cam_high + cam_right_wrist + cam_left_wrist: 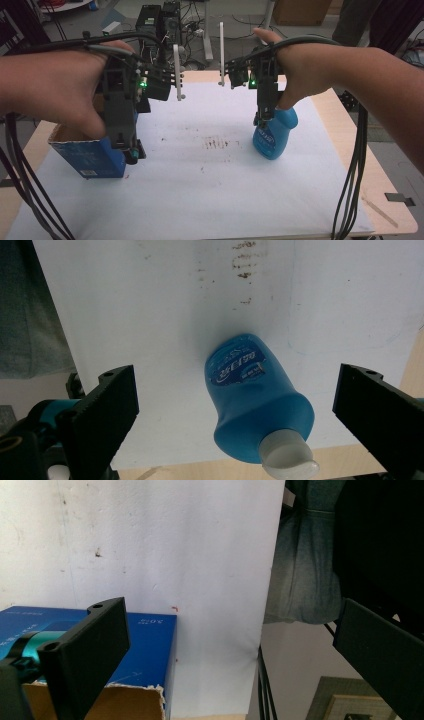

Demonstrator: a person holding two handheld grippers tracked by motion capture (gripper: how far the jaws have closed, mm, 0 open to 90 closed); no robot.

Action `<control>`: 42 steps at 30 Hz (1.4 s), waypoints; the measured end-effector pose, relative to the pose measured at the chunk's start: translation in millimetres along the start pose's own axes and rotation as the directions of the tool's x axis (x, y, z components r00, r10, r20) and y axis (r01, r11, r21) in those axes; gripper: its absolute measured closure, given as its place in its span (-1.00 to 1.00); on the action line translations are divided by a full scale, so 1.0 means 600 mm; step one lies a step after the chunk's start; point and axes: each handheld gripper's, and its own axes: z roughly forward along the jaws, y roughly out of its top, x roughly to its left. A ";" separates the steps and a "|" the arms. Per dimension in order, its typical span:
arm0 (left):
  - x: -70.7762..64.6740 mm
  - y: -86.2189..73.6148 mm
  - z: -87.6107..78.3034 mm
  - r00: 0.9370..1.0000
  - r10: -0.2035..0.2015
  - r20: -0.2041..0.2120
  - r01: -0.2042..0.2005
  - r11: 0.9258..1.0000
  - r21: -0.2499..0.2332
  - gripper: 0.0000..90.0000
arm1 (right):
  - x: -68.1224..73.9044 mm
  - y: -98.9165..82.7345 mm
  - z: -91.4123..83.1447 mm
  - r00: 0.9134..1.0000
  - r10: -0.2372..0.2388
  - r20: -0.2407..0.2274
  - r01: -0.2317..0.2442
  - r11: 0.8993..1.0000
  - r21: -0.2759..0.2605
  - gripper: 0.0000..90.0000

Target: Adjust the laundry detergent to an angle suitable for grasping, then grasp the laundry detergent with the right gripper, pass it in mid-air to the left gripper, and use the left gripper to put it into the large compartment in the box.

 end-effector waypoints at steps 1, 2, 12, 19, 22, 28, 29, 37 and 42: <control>0.000 -0.001 0.000 1.000 0.001 0.001 -0.001 1.000 -0.001 -0.96 | -0.001 0.001 0.001 1.000 -0.008 0.000 0.008 1.000 -0.008 -0.92; 0.000 -0.002 0.001 1.000 0.007 0.002 -0.007 1.000 0.002 -0.96 | 0.000 0.002 0.001 1.000 -0.010 0.003 0.010 1.000 -0.004 -0.92; -0.005 -0.004 0.006 1.000 0.000 -0.002 0.000 1.000 0.011 -0.96 | 0.004 0.000 -0.003 1.000 -0.001 0.013 0.001 1.000 0.001 -0.92; -0.003 0.001 0.001 1.000 0.000 0.001 0.000 1.000 -0.005 -0.96 | 0.005 -0.007 -0.005 1.000 0.004 0.018 -0.004 1.000 -0.002 -0.92; 0.000 0.002 0.001 1.000 0.000 0.001 0.000 1.000 0.000 -0.96 | 0.003 -0.010 -0.005 1.000 0.012 0.017 -0.012 1.000 -0.005 -0.92; 0.009 0.002 0.001 1.000 0.007 0.002 -0.007 1.000 -0.005 -0.96 | -0.007 -0.013 -0.006 0.999 0.039 0.020 -0.039 0.998 -0.039 -0.92; 0.009 0.001 0.000 1.000 0.004 0.000 -0.004 1.000 -0.007 -0.96 | -0.009 -0.012 -0.006 0.999 0.039 0.022 -0.038 0.998 -0.041 -0.92; 0.014 -0.006 0.006 1.000 -0.005 -0.003 0.005 1.000 -0.008 -0.96 | -0.030 -0.016 -0.002 0.984 0.172 0.046 -0.164 0.975 -0.152 -0.92; 0.012 -0.009 0.007 1.000 -0.011 -0.004 0.011 1.000 -0.005 -0.96 | -0.052 -0.051 -0.003 0.940 0.333 0.075 -0.302 0.915 -0.269 -0.92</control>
